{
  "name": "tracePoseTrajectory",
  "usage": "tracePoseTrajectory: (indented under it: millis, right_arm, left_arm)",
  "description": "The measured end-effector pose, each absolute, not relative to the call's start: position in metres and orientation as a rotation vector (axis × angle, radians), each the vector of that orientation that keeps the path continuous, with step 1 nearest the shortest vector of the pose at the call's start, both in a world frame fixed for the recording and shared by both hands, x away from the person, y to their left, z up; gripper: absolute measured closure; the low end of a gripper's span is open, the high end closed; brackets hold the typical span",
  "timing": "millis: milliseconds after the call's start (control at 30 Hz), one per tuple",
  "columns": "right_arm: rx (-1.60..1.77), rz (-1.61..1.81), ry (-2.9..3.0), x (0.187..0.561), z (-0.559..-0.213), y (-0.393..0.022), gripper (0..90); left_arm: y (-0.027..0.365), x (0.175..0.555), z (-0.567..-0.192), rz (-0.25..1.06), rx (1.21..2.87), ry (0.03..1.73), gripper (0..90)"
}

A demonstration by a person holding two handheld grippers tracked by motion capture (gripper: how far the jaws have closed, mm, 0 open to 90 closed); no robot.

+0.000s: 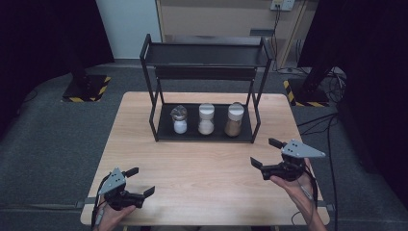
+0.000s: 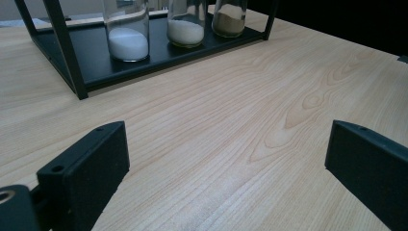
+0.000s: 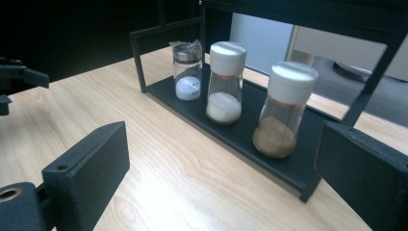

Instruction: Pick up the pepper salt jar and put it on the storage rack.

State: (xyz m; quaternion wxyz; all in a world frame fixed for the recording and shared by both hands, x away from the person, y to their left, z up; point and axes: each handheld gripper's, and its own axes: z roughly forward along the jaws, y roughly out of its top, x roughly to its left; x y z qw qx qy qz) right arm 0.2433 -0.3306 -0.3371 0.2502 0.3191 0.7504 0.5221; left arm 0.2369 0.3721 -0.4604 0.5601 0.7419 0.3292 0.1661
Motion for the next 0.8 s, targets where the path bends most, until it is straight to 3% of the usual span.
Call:
tracePoseTrajectory:
  millis: [800]
  right_arm:
    - [0.989,1.368,2.006,0.193,-0.391,-0.359,3.7]
  left_arm:
    - [0.372,0.236,-0.460,0.397,1.748,0.773,0.5]
